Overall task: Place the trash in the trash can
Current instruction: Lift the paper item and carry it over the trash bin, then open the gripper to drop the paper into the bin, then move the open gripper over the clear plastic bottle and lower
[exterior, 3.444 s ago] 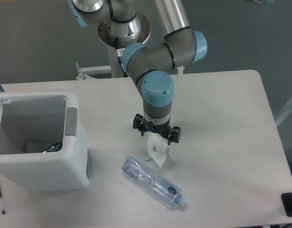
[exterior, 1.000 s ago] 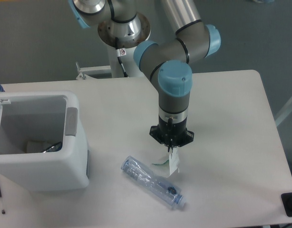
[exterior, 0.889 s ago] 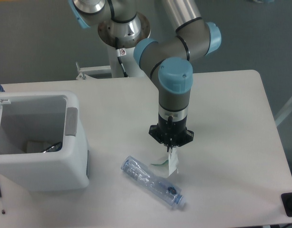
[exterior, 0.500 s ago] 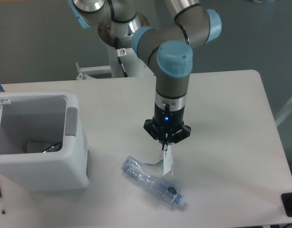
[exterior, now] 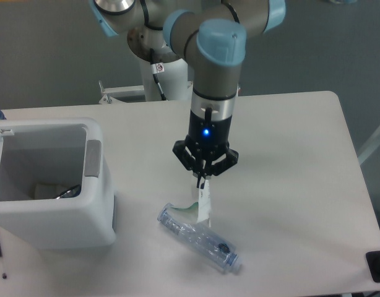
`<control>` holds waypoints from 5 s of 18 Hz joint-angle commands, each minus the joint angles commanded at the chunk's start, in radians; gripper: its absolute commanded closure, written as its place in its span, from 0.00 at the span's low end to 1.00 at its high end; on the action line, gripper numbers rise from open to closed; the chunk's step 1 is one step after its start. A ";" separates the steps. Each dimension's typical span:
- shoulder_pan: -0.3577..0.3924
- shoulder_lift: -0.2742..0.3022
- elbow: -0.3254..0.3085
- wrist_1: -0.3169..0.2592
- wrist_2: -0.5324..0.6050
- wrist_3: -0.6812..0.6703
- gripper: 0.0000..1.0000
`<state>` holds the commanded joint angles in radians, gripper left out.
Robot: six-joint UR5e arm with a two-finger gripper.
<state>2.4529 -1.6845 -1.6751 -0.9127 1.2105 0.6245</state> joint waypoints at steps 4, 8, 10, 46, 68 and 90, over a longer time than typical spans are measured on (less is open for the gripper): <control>-0.017 0.061 0.000 0.000 -0.058 -0.041 1.00; -0.031 0.112 0.002 0.002 -0.091 -0.083 1.00; -0.050 0.132 0.003 0.002 -0.100 -0.098 1.00; -0.056 0.063 0.044 0.014 -0.197 -0.189 0.44; 0.069 -0.230 0.126 -0.012 0.029 -0.403 0.24; -0.072 -0.520 0.339 -0.067 0.340 -0.922 0.01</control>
<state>2.3808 -2.2043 -1.3362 -0.9802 1.5509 -0.2976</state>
